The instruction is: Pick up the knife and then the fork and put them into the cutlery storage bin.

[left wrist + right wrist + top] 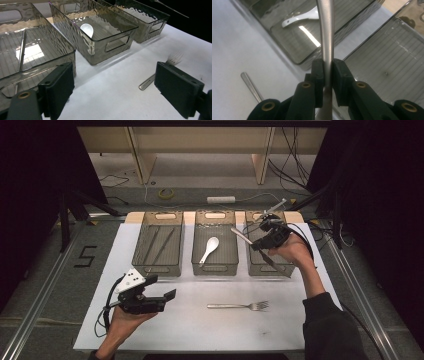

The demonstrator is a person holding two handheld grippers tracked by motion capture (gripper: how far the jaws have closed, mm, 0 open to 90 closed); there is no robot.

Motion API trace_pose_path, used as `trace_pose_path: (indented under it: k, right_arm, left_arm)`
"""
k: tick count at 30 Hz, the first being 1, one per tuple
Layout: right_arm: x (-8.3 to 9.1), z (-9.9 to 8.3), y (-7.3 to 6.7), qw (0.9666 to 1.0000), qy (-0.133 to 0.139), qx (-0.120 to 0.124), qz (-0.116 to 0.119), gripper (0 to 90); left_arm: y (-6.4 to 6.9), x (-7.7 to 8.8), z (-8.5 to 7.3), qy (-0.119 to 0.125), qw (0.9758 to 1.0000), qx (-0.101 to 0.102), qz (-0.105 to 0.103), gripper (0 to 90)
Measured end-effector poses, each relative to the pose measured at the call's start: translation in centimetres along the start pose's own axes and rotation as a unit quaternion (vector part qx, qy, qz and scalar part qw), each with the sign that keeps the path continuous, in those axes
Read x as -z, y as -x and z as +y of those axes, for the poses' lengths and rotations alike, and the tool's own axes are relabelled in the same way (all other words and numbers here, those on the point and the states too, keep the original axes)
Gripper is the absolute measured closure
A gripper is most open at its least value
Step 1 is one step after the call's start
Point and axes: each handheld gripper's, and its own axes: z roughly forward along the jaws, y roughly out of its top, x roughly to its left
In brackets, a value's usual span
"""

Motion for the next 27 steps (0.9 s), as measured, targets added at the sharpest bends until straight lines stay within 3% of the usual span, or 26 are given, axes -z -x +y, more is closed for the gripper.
trace_pose_path:
  k: [4,11,18,27]
  right_arm:
    - [-0.3,0.6,1.9,0.9994,0.01,-0.032,-0.001,80.5]
    - [-1.0,1.1,4.8,0.9957,0.015,-0.091,-0.009,80.4]
    - [-0.9,1.5,5.8,0.9924,0.029,-0.114,-0.035,80.4]
    - [-1.5,1.6,6.7,0.9882,0.038,-0.127,-0.077,80.3]
  left_arm:
    - [0.0,0.0,0.0,0.002,1.0,0.001,0.0,15.6]
    - [0.1,0.0,0.0,0.001,1.0,0.0,-0.002,15.7]
    - [0.1,0.0,0.0,0.001,1.0,-0.001,-0.001,15.7]
    - [0.2,0.0,0.0,0.002,1.0,-0.001,-0.002,15.6]
